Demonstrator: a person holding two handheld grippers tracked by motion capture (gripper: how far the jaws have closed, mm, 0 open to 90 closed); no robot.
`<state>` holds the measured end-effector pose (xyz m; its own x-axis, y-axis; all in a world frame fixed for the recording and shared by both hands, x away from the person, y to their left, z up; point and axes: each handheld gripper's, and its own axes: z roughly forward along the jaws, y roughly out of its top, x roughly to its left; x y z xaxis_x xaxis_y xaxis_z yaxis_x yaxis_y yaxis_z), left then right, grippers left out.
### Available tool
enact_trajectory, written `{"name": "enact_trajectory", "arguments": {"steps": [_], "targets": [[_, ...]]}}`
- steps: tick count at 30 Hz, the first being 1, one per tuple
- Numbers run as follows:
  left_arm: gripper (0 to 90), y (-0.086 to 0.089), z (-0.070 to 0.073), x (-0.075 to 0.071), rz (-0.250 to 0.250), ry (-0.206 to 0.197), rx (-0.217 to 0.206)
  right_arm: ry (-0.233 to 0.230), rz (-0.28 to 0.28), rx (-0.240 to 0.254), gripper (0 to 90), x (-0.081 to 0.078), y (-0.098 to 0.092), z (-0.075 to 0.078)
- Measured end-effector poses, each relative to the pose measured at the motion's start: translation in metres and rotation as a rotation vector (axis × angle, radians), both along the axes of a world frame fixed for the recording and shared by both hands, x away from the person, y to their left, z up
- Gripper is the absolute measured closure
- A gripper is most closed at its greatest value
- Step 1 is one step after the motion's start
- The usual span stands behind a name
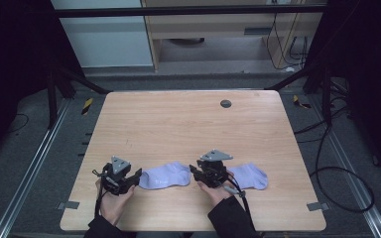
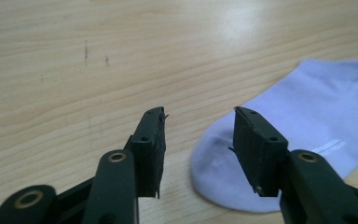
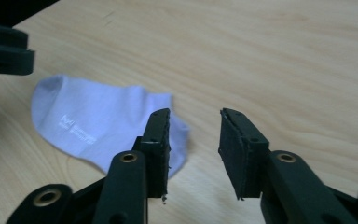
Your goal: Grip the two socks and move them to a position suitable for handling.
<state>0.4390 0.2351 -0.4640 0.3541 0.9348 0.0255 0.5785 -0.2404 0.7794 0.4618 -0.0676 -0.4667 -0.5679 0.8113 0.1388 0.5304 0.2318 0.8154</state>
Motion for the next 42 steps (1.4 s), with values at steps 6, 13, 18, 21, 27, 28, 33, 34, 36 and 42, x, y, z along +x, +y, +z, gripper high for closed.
{"name": "enact_trajectory", "arguments": {"steps": [6, 13, 18, 21, 27, 28, 33, 34, 36, 42], "targets": [[48.9, -0.013, 0.014, -0.005, -0.057, -0.046, -0.045, -0.037, -0.054, 0.025, 53.1, 0.004, -0.037, 0.016], [47.7, -0.035, 0.018, -0.004, -0.127, -0.051, -0.089, -0.057, -0.079, 0.018, 44.4, 0.001, -0.077, 0.022], [50.0, -0.057, 0.021, -0.002, -0.168, -0.044, -0.094, -0.046, -0.115, -0.028, 43.3, -0.005, -0.114, 0.018], [50.1, -0.074, 0.02, -0.001, -0.193, -0.033, -0.097, -0.038, -0.14, -0.033, 44.3, -0.009, -0.134, 0.015], [48.7, -0.106, 0.02, 0.001, -0.246, -0.025, -0.074, -0.019, -0.185, -0.059, 46.8, -0.015, -0.165, 0.007], [48.6, -0.111, 0.019, 0.002, -0.254, -0.021, -0.075, -0.012, -0.187, -0.058, 47.0, -0.016, -0.167, 0.006], [48.1, -0.136, 0.015, 0.004, -0.294, -0.002, -0.074, 0.01, -0.209, -0.099, 49.5, -0.015, -0.181, -0.002], [48.0, -0.142, 0.013, 0.005, -0.299, 0.002, -0.074, 0.017, -0.215, -0.102, 50.3, -0.014, -0.183, -0.004], [47.9, -0.15, 0.01, 0.006, -0.315, 0.012, -0.075, 0.027, -0.227, -0.12, 51.7, -0.013, -0.188, -0.006], [47.9, -0.182, 0.0, 0.009, -0.354, 0.039, -0.065, 0.067, -0.245, -0.14, 56.7, -0.009, -0.198, -0.017]]}}
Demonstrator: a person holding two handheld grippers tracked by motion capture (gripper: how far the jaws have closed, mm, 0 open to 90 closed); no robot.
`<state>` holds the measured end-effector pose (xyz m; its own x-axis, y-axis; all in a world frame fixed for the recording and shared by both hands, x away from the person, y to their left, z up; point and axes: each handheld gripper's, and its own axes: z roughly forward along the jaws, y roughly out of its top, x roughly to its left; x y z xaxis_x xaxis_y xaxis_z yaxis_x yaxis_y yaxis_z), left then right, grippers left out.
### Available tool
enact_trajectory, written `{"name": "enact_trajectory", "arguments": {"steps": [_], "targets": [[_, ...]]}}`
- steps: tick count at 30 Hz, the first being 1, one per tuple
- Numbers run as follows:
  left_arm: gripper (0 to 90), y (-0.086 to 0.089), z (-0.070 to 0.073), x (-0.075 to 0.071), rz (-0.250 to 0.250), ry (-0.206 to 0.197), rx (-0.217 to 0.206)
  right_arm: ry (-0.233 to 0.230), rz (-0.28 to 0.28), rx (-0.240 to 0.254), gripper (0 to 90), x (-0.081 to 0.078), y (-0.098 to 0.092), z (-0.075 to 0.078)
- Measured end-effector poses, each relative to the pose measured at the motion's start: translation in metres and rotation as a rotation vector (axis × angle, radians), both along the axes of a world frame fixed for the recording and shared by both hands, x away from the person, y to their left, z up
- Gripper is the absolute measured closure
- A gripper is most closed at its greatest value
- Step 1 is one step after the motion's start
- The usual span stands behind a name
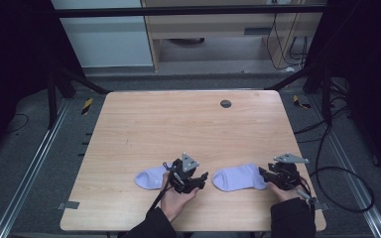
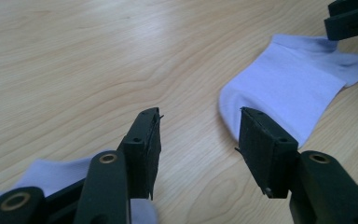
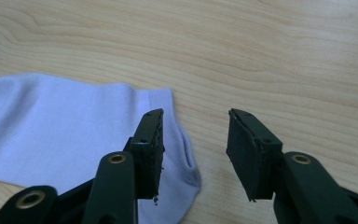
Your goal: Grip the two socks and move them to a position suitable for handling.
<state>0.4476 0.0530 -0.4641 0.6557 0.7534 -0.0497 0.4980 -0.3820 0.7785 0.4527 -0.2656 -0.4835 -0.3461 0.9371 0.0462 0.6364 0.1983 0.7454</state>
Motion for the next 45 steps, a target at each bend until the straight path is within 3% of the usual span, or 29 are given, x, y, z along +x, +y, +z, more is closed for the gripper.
{"name": "enact_trajectory", "arguments": {"steps": [8, 14, 21, 26, 32, 41, 45], "targets": [[49.3, -0.028, -0.014, 0.002, -0.028, 0.019, 0.042, 0.032, 0.023, -0.007, 64.0, 0.001, 0.001, -0.005], [55.1, -0.038, -0.024, 0.004, -0.048, 0.039, 0.082, 0.069, 0.035, -0.019, 71.3, 0.001, 0.001, -0.009], [69.6, -0.042, -0.032, 0.007, -0.048, 0.075, 0.102, 0.09, 0.047, -0.036, 84.7, 0.001, 0.002, -0.01], [86.1, -0.039, -0.031, 0.007, -0.048, 0.08, 0.084, 0.08, 0.054, -0.022, 86.3, -0.002, 0.005, -0.004], [89.0, -0.025, -0.026, 0.005, -0.064, 0.083, 0.067, 0.028, 0.093, 0.005, 86.4, -0.01, 0.016, 0.01], [89.2, 0.022, -0.004, -0.004, -0.064, 0.094, 0.059, -0.01, 0.187, 0.028, 86.4, -0.024, 0.048, 0.026], [89.1, 0.038, 0.003, -0.011, -0.064, 0.09, 0.075, -0.016, 0.225, 0.039, 86.4, -0.029, 0.063, 0.028]]}}
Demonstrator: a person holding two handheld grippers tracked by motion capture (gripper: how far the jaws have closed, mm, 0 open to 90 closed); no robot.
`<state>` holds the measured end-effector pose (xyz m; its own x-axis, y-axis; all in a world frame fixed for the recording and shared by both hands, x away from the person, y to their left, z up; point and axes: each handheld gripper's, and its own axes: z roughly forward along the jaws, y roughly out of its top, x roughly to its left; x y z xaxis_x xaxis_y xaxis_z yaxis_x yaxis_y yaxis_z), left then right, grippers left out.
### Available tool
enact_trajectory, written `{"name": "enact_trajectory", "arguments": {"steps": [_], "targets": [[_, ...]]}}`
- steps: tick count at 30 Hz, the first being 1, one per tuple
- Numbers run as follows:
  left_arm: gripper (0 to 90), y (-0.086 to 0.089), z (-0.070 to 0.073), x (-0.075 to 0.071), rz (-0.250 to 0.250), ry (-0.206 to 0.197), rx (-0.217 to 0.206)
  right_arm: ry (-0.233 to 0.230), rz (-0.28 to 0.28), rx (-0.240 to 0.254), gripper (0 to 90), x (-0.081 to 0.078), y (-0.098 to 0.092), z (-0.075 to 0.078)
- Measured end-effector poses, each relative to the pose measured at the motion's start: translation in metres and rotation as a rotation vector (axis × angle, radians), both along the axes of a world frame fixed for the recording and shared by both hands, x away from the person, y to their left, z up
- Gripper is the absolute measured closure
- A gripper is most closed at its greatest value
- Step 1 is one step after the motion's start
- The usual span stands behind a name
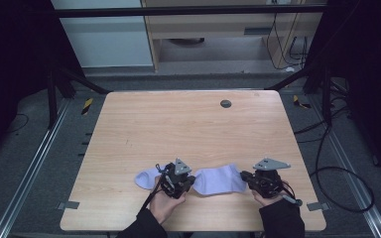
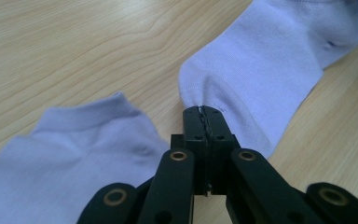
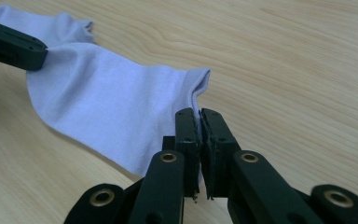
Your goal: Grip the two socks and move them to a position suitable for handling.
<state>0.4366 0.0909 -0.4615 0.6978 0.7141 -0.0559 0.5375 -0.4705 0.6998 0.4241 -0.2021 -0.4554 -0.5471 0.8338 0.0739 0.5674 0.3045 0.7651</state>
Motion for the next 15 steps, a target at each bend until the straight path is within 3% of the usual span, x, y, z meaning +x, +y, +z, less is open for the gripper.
{"name": "enact_trajectory", "arguments": {"steps": [5, 15], "targets": [[89.2, 0.018, 0.003, -0.008, 0.004, -0.001, 0.014, 0.009, 0.04, -0.002, 86.4, -0.004, 0.017, -0.003], [89.2, 0.048, -0.006, -0.02, 0.02, 0.029, 0.036, 0.048, 0.077, 0.0, 86.3, -0.007, 0.042, -0.013]]}}
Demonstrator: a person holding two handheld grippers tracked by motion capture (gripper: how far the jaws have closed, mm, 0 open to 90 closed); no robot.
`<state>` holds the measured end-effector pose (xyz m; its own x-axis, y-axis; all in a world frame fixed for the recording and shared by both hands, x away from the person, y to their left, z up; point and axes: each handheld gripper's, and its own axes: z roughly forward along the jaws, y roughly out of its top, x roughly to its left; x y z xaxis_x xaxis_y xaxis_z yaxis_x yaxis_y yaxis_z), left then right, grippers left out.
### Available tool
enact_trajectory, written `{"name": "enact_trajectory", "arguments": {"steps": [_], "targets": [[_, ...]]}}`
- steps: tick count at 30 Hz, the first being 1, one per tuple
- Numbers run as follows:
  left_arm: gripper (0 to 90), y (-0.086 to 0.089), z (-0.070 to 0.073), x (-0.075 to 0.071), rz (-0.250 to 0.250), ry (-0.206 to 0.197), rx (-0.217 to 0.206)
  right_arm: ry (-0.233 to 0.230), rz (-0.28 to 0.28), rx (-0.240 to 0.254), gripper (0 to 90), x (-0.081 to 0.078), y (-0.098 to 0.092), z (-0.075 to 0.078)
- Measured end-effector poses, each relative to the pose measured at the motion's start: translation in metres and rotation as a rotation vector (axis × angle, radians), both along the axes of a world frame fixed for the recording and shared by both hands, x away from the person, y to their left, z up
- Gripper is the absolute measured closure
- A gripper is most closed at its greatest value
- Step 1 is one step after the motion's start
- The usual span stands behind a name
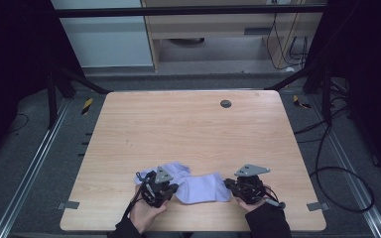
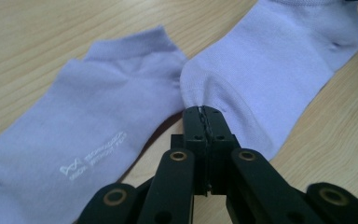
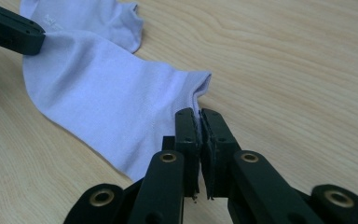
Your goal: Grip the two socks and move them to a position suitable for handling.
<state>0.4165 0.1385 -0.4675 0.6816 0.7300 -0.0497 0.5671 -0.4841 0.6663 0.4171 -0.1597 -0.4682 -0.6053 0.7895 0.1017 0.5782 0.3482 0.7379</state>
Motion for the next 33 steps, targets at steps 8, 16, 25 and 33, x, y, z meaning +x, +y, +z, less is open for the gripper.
{"name": "enact_trajectory", "arguments": {"steps": [8, 16, 25, 33], "targets": [[89.1, 0.017, -0.007, -0.003, 0.015, 0.025, 0.011, 0.024, 0.029, 0.007, 86.1, -0.003, 0.012, -0.006], [89.1, 0.023, -0.013, -0.006, 0.013, 0.046, 0.029, 0.043, 0.046, -0.002, 86.0, -0.005, 0.02, -0.012], [88.4, 0.023, -0.019, -0.006, 0.019, 0.057, 0.028, 0.065, 0.056, -0.007, 85.7, -0.007, 0.021, -0.018], [74.7, 0.027, -0.014, -0.006, 0.036, 0.032, -0.005, 0.058, 0.049, -0.004, 78.2, -0.007, 0.017, -0.019]]}}
